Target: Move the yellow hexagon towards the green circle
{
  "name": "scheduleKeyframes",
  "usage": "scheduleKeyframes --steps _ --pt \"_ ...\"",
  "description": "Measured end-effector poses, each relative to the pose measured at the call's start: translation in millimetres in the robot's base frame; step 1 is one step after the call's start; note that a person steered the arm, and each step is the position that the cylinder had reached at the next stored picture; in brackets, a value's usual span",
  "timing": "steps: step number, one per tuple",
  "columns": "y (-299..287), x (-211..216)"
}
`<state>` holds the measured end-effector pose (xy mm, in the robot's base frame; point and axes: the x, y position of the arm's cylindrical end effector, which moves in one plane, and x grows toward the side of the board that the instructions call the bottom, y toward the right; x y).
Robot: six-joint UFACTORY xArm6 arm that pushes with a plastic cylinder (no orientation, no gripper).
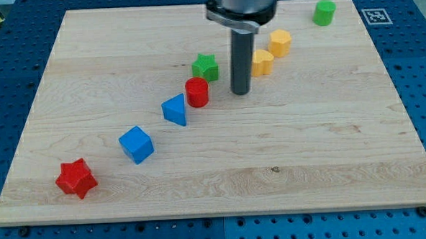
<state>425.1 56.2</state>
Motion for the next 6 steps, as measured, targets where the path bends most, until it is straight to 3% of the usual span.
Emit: scheduleKeyframes --steps 2,4,6 --pt "45 -32" --pt "137 -42" --pt "154 -130"
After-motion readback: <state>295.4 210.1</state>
